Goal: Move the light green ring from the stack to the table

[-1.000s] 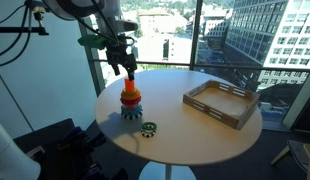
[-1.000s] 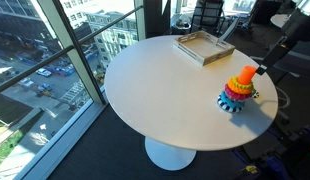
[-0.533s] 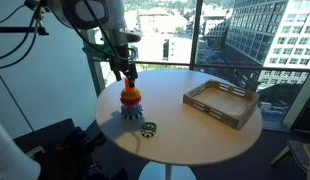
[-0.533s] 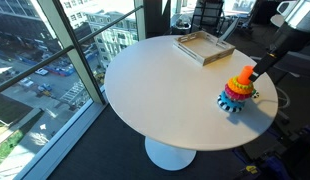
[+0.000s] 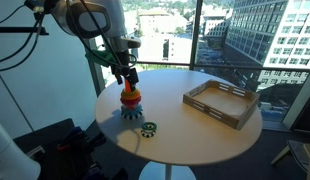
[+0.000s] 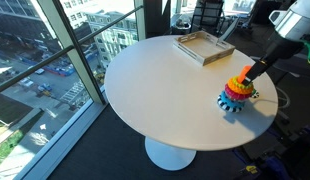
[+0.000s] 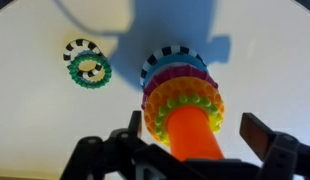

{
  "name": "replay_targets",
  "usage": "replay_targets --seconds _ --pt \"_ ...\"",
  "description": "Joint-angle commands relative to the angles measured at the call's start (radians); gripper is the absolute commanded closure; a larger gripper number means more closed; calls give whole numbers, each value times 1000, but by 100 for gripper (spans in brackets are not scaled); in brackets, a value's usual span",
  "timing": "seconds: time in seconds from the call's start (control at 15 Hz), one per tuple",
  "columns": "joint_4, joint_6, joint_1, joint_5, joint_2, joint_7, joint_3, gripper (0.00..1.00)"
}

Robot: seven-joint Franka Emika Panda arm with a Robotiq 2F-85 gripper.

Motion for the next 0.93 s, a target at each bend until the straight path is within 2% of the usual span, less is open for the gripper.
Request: replay_targets --seconds 0.0,0.87 --pt "-2 37 3 2 15 27 12 0" --pt "-9 71 -15 -48 43 95 36 0"
